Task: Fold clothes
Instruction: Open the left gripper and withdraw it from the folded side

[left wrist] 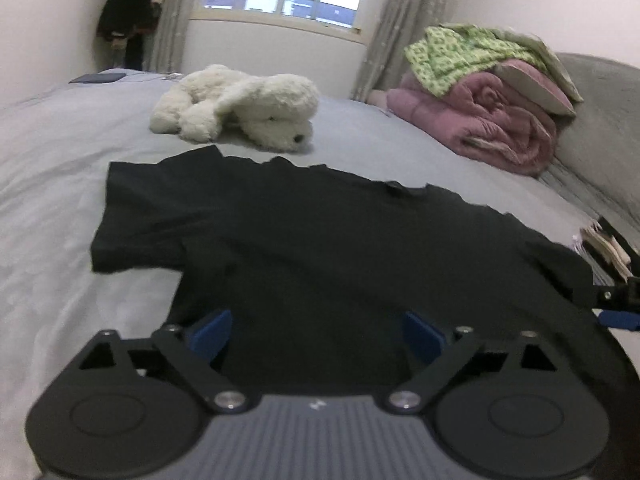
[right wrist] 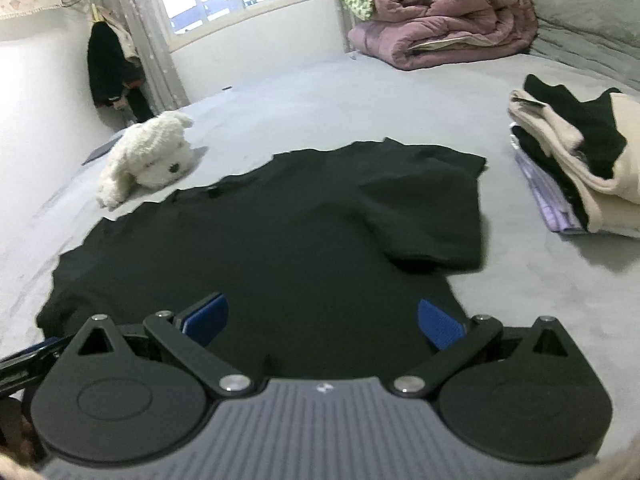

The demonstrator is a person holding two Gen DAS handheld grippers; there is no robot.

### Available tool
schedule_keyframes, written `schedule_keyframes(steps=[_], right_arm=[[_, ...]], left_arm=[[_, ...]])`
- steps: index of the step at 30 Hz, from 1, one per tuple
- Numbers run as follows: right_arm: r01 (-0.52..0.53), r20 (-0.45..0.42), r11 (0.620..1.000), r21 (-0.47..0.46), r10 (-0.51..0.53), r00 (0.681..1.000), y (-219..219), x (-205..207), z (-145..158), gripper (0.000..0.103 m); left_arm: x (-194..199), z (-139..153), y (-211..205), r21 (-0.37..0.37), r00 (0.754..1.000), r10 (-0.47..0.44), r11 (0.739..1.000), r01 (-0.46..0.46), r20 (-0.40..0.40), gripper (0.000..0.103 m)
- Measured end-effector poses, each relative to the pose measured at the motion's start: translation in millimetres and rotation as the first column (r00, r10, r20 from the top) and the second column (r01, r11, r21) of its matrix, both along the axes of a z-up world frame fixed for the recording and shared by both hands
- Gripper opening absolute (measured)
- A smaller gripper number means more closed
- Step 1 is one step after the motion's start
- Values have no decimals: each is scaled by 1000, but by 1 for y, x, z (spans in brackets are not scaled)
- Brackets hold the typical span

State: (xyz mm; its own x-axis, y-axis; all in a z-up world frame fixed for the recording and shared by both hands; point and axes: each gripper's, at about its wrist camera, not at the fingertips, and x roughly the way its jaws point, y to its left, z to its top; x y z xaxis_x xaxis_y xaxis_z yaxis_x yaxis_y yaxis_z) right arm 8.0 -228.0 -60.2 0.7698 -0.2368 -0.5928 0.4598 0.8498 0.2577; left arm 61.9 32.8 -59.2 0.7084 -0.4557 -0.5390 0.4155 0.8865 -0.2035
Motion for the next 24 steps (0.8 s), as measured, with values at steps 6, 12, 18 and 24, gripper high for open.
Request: schedule_keyframes(steps=[6,12,18,24], right_arm=[[11,-50,998,-56,-14,999,-13,-1,-9,103],[106,-46,994,-5,-106,993,-49,-14,-6,103],[195,12,968,157,-199,980,-90,-22,5,89],[233,22,953,195,-241,970,-102,-10,9,83]], left_arm=[[1,-1,-5,14,1000,-16,1000,16,-13,102],[0,-2,-6,22,1000,-20,1000,20,-18,103],[-1,-4,-13,74,1000,-22,997,23,-11,103],[-2,-4,-15,96,1000,-21,995,21,-7,103]])
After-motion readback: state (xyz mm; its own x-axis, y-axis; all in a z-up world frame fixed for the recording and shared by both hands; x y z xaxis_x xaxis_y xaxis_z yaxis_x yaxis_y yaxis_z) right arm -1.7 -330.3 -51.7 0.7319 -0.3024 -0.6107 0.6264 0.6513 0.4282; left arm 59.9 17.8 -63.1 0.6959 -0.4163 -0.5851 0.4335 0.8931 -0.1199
